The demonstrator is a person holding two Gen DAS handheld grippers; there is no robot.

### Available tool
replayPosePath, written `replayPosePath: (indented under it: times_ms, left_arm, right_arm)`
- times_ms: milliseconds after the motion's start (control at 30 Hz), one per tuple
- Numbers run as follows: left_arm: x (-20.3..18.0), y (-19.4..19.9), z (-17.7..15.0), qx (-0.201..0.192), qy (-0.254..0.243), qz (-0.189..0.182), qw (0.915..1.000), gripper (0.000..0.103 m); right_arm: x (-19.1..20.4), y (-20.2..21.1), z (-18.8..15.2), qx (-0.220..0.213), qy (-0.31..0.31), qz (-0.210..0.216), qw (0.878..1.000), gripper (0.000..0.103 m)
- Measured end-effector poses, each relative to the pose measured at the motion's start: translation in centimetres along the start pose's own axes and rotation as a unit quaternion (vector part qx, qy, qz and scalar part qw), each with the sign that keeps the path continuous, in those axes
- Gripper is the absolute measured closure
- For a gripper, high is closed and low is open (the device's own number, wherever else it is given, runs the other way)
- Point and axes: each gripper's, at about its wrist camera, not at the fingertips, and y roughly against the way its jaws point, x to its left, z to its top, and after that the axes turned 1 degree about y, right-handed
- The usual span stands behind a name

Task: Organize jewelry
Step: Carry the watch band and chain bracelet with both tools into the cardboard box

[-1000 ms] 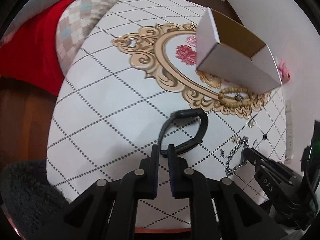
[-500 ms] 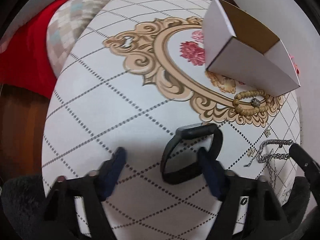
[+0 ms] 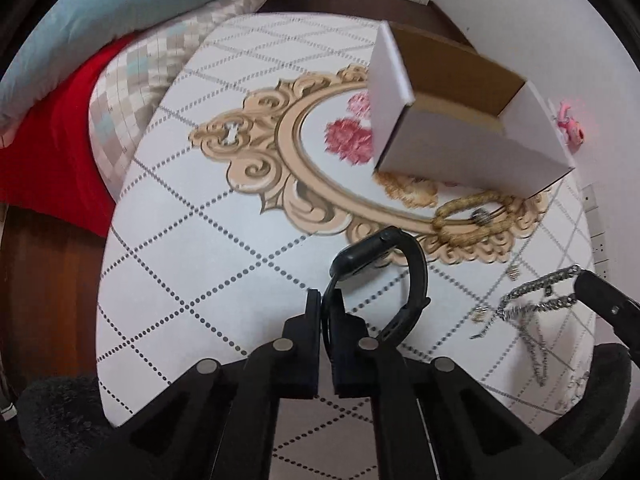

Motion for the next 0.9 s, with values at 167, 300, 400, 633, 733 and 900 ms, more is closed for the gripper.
replayPosePath:
  times_ms: [167, 300, 400, 633, 733, 900]
  left_arm:
    - [-1.6, 4.0, 0.9, -0.038, -0.016, -0.009, 0.9991, 0.102]
    - [-2.9, 7.1, 2.8, -0.072, -0.021, -0.022, 0.9969, 0.102]
    - [-4.1, 9.0, 5.4, -0.094, -0.025, -0.029, 0.9948, 0.102]
    - [-6.0, 8.7, 11.0, -0.11, -0.035, -0.025, 0.993, 0.102]
    - [-6.3, 7.2, 12.7, -0.098, -0.038, -0.024, 0.9941, 0.102]
    - [-6.4, 4.3, 14.7, -0.06, -0.038, -0.038, 0.9968, 0.101]
  right_arm:
    - [0.9, 2.1, 1.2, -0.02, 0.011, 0.018, 1.0, 0.094]
    - [1.2, 4.7, 3.2, -0.044, 0.016, 0.036, 0.998, 0.094]
    - [1.5, 7.0, 5.5, -0.067, 0.025, 0.05, 0.996, 0.094]
    - [2.4, 8.6, 11.8, -0.107, 0.069, 0.044, 0.991, 0.094]
    - [2.3, 7.2, 14.0, -0.099, 0.075, 0.044, 0.991, 0.094]
    - [1.2, 3.2, 16.4, -0.066, 0.065, 0.045, 0.995, 0.094]
